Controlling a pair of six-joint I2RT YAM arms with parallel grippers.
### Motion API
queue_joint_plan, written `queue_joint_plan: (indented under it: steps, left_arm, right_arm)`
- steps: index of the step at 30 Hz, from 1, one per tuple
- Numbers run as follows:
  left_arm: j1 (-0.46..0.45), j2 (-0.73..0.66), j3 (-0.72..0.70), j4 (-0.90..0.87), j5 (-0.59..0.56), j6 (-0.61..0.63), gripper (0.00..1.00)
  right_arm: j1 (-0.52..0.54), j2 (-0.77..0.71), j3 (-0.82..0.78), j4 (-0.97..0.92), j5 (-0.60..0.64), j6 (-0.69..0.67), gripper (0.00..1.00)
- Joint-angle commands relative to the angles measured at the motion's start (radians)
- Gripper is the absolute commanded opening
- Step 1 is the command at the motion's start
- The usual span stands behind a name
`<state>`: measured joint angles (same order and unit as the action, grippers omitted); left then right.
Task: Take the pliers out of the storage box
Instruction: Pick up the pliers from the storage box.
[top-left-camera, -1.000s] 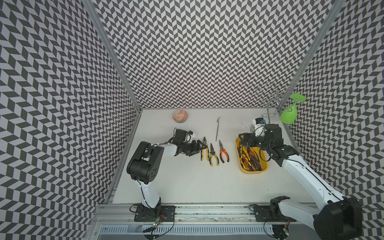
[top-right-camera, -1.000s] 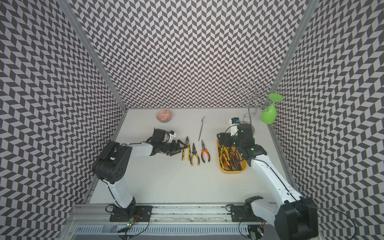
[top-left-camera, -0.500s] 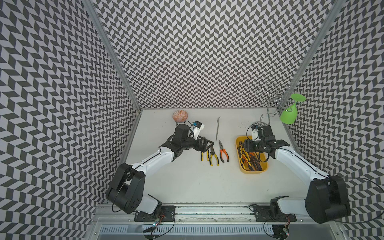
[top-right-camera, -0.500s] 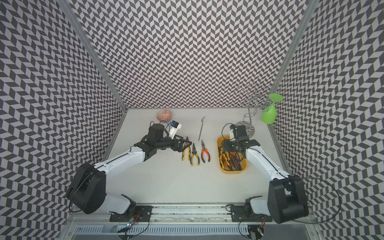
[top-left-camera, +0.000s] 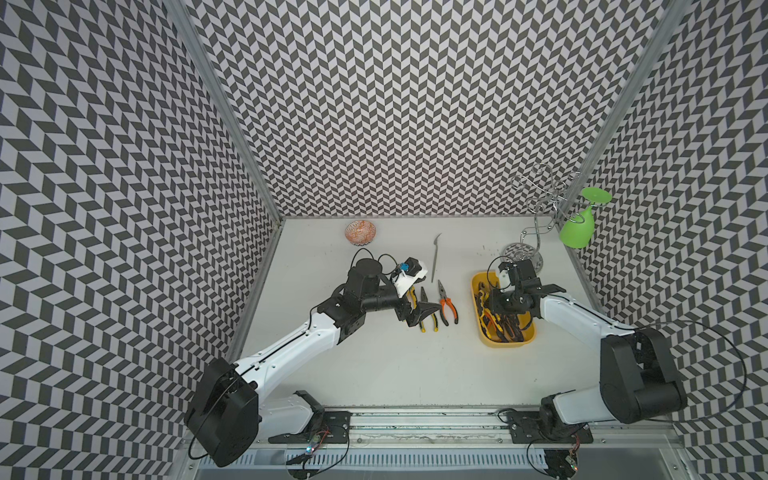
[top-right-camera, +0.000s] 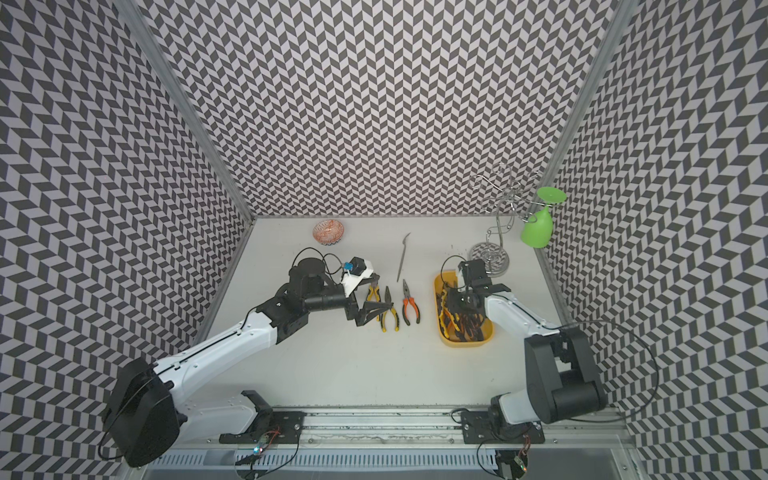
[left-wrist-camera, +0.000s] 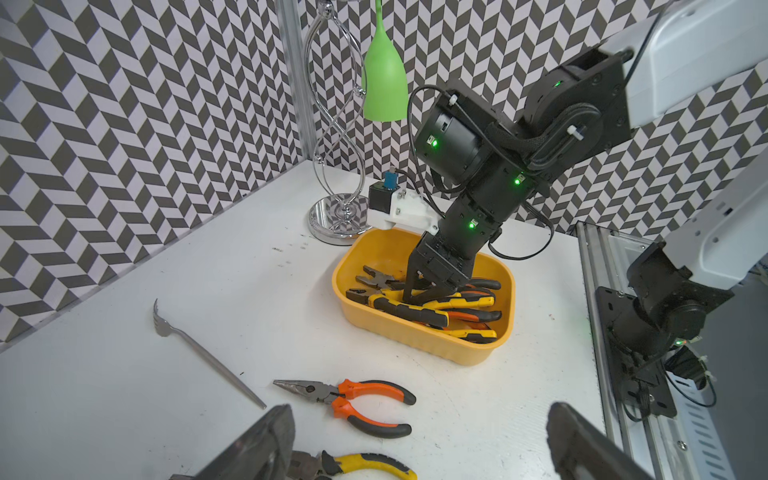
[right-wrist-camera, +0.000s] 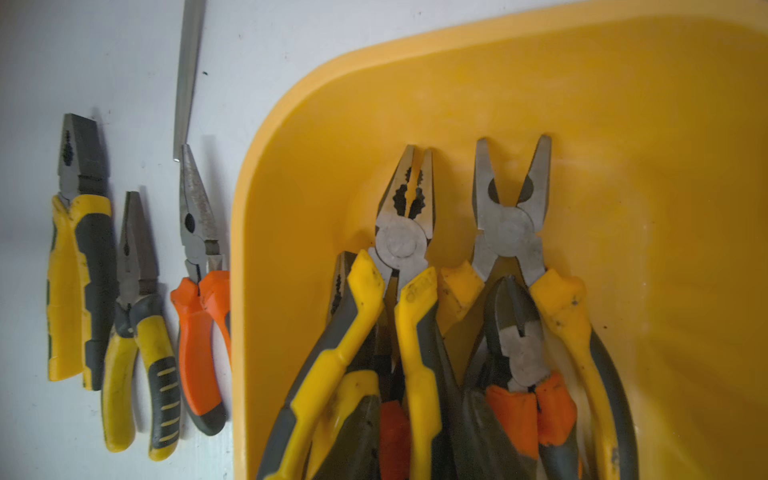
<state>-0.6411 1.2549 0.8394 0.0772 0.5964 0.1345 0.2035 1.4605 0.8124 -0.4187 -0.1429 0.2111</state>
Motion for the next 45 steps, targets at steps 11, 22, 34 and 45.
queue_joint_plan:
  steps: [11,22,34,45]
  left_arm:
    - [0.000,0.048,0.016,0.027,0.020,0.004,0.98]
    - [0.000,0.078,0.026,0.154,0.000,-0.204,0.98]
    - [-0.005,0.224,0.168,0.254,-0.048,-0.738,0.86]
    - [-0.042,0.352,0.315,0.308,-0.055,-0.914,0.74]
  right_arm:
    - [-0.001,-0.037,-0.030,0.022,-0.038,-0.006,0.05]
    - [-0.001,-0.223,-0.120,0.184,0.063,0.046,0.00]
    - [0.101,-0.521,-0.214,0.477,0.091,-0.038,0.00]
    - [0.265,-0.541,-0.150,0.573,0.135,-0.049,0.00]
